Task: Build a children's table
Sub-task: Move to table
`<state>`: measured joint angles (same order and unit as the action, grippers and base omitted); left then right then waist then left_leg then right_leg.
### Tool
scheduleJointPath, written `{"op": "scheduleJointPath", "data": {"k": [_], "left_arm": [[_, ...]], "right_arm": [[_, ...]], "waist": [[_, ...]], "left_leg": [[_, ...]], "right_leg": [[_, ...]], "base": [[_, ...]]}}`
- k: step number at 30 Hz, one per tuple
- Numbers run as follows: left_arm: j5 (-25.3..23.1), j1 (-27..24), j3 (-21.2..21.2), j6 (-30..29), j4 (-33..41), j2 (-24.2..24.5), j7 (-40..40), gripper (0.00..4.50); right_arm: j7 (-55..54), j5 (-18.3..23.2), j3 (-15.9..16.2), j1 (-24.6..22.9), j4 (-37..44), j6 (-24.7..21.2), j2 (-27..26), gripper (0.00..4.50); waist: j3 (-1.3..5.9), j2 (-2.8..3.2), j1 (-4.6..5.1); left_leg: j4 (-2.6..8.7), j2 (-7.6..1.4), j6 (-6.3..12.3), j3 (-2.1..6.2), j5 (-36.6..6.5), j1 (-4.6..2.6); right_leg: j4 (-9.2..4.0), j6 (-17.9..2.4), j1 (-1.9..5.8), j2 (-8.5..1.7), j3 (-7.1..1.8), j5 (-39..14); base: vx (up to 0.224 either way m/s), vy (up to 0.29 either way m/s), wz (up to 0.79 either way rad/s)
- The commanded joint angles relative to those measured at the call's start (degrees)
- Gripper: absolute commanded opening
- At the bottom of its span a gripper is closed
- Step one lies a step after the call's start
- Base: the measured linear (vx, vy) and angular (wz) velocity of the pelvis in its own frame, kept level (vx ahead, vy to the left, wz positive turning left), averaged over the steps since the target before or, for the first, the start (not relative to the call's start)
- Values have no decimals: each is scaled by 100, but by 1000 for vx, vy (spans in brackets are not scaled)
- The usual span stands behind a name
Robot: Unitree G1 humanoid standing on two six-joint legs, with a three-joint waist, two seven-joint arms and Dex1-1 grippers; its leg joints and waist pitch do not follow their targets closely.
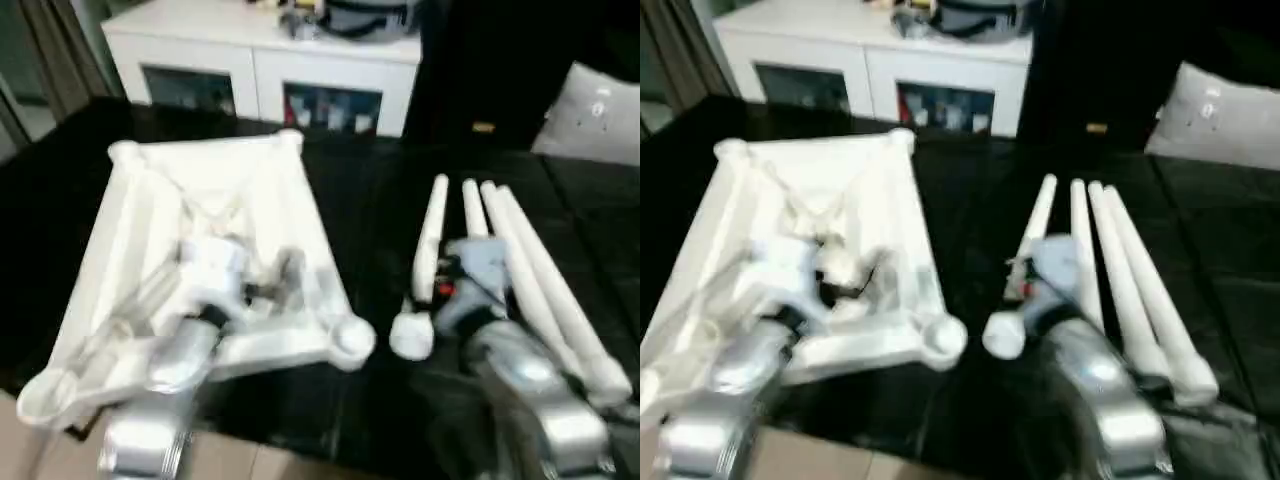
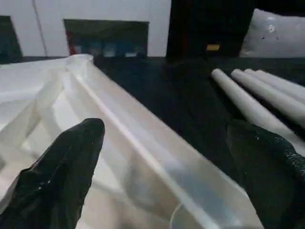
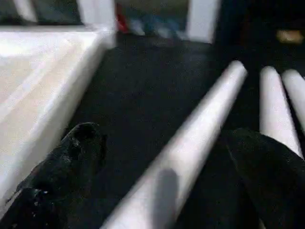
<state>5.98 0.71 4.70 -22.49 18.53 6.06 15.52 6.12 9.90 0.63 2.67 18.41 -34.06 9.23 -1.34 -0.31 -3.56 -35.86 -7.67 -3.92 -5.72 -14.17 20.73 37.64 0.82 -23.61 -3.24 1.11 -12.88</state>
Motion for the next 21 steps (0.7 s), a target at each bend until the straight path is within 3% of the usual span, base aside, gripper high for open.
{"op": "scheduleJointPath", "data": {"k": [1,2,3,4,5,6,7,8,9,11,13,15,17,18,19,20,21], "left_arm": [[88,-100,68,-177,214,133,206,447],[160,-145,152,-239,328,228,380,447],[160,-145,152,-239,328,228,380,447],[202,-202,262,-283,453,405,617,447],[202,-223,380,-391,541,637,851,447],[224,-206,439,-450,585,750,966,447],[317,-163,474,-563,652,827,1076,447],[424,-78,496,-639,660,869,1195,447],[503,-11,508,-670,651,890,1281,447],[418,72,596,-708,648,1050,1399,447],[456,120,621,-837,769,1161,1490,447],[468,125,632,-852,798,1206,1540,447],[433,154,649,-846,779,1338,1597,447],[452,171,640,-870,788,1358,1601,447],[452,171,640,-870,788,1358,1601,447],[498,225,626,-926,819,1389,1627,447],[525,269,614,-934,799,1384,1638,447]], "right_arm": [[-89,-217,231,85,117,-528,107,450],[-70,-261,309,134,217,-802,205,450],[-70,-261,309,134,217,-802,205,450],[-120,-199,253,245,297,-1146,201,450],[-242,-136,123,465,304,-1525,155,450],[-307,-104,43,601,283,-1741,122,450],[-369,-73,-36,756,252,-2016,96,450],[-423,-55,-109,939,101,-2224,70,450],[-449,-47,-147,1071,-44,-2328,56,450],[-365,-51,-98,1352,-437,-2246,84,450],[-302,100,-208,1709,-629,-2571,-51,450],[-283,173,-248,1896,-761,-2642,-144,450],[-364,203,-345,2306,-1161,-2538,-368,450],[-398,230,-402,2425,-1272,-2471,-452,450],[-398,230,-402,2425,-1272,-2471,-452,450],[-543,341,-652,2623,-1430,-2402,-661,450],[-603,319,-691,2710,-1539,-2411,-683,450]], "waist": [[233,14,-36],[161,9,-3],[98,53,-7],[70,47,1],[28,-4,19],[-6,-16,43],[-6,-12,55],[-1,-62,65],[5,8,50],[17,21,43],[16,46,40],[43,-10,49],[68,32,23],[86,0,58],[101,8,54],[156,17,22],[170,-9,27]], "left_leg": [[383,-200,-40,26,353,62],[472,-273,-196,27,-336,6],[542,-324,-242,16,-948,-33],[560,-339,-238,10,-1252,-64],[599,-355,-221,16,-1709,-92],[618,-339,-236,16,-2022,-117],[613,-318,-283,30,-2076,-124],[617,-321,-279,30,-2016,-108],[620,-327,-326,36,-1962,-126],[614,-340,-351,13,-1853,-140],[637,-348,-356,11,-1703,-74],[615,-336,-324,-12,-1562,-61],[591,-349,-337,-41,-1193,-57],[594,-335,-350,-45,-1094,-19],[585,-332,-362,-48,-995,-4],[534,-348,-354,-85,-578,-47],[521,-336,-309,-105,-323,-24]], "right_leg": [[-409,-275,508,-319,-148,2096],[-504,-489,503,-311,-136,585],[-600,-599,453,-341,-166,-696],[-645,-610,410,-349,-174,-1249],[-717,-568,365,-363,-180,-2144],[-782,-423,306,-382,-182,-2883],[-803,-294,285,-395,-176,-3232],[-813,-254,284,-401,-178,-3256],[-800,-254,254,-402,-181,-3127],[-789,-356,238,-399,-200,-2694],[-727,-469,292,-386,-200,-2293],[-708,-544,312,-399,-216,-2223],[-658,-695,308,-391,-228,-1726],[-618,-796,339,-384,-221,-1526],[-596,-821,353,-387,-218,-1391],[-556,-892,344,-370,-215,-750],[-528,-939,365,-370,-215,-384]], "base": [[0,0,0],[-60,2,-4],[-75,8,1],[-75,8,1],[-85,11,3],[-89,10,-2],[-89,10,-2],[-79,7,-5],[-57,4,0],[-29,2,0],[0,0,0],[0,0,0],[0,0,0],[0,0,0],[0,0,0],[0,0,0],[0,0,0]]}}
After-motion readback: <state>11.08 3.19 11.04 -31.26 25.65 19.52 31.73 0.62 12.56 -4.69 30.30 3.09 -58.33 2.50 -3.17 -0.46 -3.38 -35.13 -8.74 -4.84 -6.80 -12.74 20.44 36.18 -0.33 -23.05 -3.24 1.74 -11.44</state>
